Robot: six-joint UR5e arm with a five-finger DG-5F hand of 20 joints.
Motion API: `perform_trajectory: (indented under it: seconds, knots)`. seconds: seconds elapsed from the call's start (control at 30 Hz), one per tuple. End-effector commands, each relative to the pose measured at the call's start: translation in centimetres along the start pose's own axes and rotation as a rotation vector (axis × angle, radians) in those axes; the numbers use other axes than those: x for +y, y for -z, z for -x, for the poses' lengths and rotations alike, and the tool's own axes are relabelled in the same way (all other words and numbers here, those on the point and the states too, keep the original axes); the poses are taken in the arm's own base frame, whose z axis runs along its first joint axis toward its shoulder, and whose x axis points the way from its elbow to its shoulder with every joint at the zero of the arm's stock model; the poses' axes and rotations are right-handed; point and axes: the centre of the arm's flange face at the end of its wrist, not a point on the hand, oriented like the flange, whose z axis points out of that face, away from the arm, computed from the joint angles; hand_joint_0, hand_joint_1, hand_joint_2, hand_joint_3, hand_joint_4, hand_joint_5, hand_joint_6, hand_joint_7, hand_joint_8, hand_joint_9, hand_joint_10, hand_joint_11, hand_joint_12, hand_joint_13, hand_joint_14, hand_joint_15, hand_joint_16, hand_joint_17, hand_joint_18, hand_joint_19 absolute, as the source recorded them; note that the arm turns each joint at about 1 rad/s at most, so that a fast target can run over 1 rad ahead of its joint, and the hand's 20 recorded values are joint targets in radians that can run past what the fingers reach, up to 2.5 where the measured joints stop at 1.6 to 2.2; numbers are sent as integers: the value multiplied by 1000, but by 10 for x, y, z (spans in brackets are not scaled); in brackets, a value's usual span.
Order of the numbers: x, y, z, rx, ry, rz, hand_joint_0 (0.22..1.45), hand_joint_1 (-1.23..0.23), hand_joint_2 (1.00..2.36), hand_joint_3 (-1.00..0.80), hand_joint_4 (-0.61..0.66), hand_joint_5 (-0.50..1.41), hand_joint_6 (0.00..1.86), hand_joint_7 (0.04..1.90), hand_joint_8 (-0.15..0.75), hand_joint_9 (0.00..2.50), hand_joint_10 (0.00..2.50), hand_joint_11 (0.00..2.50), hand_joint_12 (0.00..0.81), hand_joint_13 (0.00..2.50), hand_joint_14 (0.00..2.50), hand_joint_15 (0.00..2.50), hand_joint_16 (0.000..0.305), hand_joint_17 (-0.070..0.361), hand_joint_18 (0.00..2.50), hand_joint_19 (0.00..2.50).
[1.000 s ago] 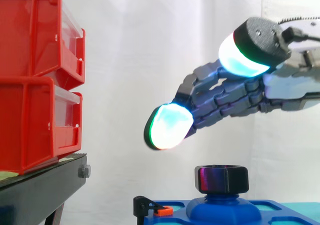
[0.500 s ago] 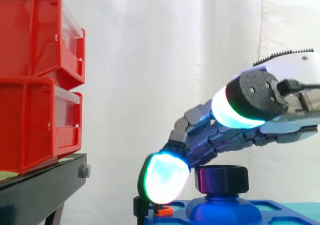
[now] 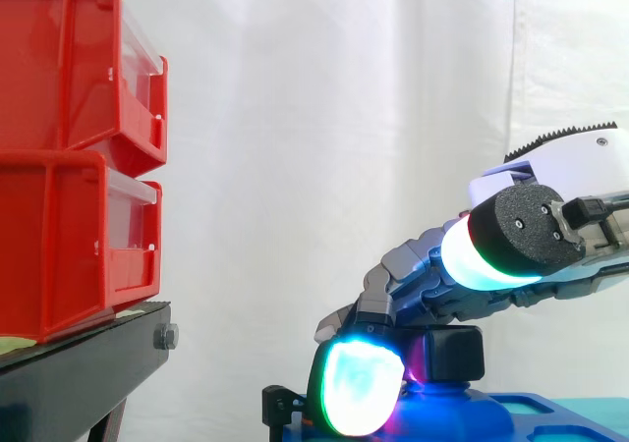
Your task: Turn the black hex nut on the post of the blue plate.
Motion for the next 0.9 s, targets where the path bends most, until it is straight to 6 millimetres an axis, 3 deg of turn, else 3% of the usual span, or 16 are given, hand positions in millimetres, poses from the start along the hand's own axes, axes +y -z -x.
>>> perform_trajectory:
  seconds: [0.0,0.87]
  knots:
    - [-3,0,10,7,0,3,458,-177,1000,-500,159,-208,503,808,195,190,0,0,316,0,0,27,53,119,0,171]
    - [-2,1,29,27,8,13,459,-190,1000,-500,158,-211,503,803,198,185,0,0,319,0,0,29,53,119,0,192]
